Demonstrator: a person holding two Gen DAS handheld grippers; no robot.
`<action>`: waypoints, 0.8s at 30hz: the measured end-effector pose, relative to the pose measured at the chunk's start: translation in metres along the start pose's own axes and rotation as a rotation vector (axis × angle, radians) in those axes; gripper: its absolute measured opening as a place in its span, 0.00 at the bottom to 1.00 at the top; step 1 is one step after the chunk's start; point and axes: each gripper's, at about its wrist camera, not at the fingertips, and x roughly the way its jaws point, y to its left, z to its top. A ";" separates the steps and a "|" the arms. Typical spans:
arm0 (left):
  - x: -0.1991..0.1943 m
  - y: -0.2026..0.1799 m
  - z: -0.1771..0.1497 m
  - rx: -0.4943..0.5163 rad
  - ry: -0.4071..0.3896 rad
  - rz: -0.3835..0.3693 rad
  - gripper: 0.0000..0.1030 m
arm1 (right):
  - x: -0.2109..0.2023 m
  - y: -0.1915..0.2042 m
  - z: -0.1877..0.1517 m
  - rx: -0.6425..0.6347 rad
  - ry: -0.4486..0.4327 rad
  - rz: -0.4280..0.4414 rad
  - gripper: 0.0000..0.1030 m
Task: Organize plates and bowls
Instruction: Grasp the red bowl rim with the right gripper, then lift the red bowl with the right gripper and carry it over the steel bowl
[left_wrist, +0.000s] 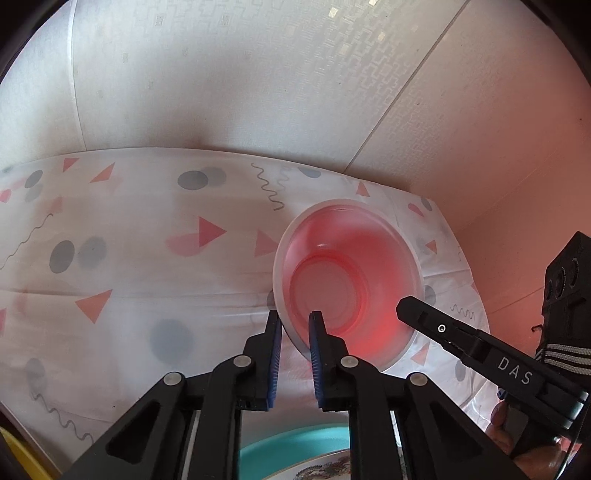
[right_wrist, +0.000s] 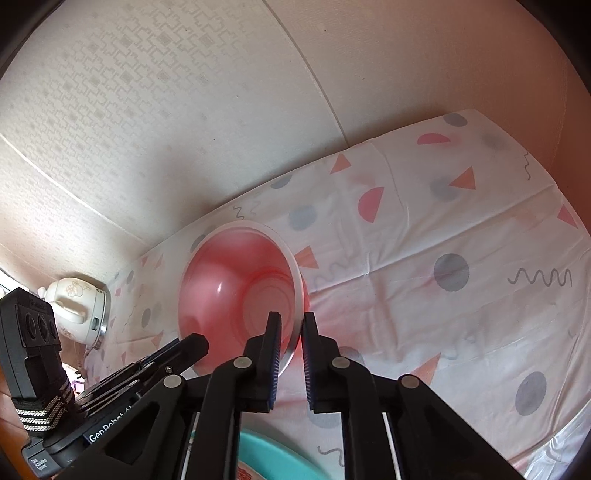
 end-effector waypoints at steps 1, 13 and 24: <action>-0.002 0.002 -0.001 -0.005 0.001 -0.002 0.14 | -0.002 0.000 -0.001 0.005 0.004 0.006 0.10; -0.050 0.009 -0.024 -0.016 -0.081 0.002 0.14 | -0.017 0.020 -0.025 0.001 0.005 0.063 0.10; -0.090 0.022 -0.054 -0.005 -0.154 0.025 0.14 | -0.033 0.048 -0.054 -0.028 0.001 0.133 0.10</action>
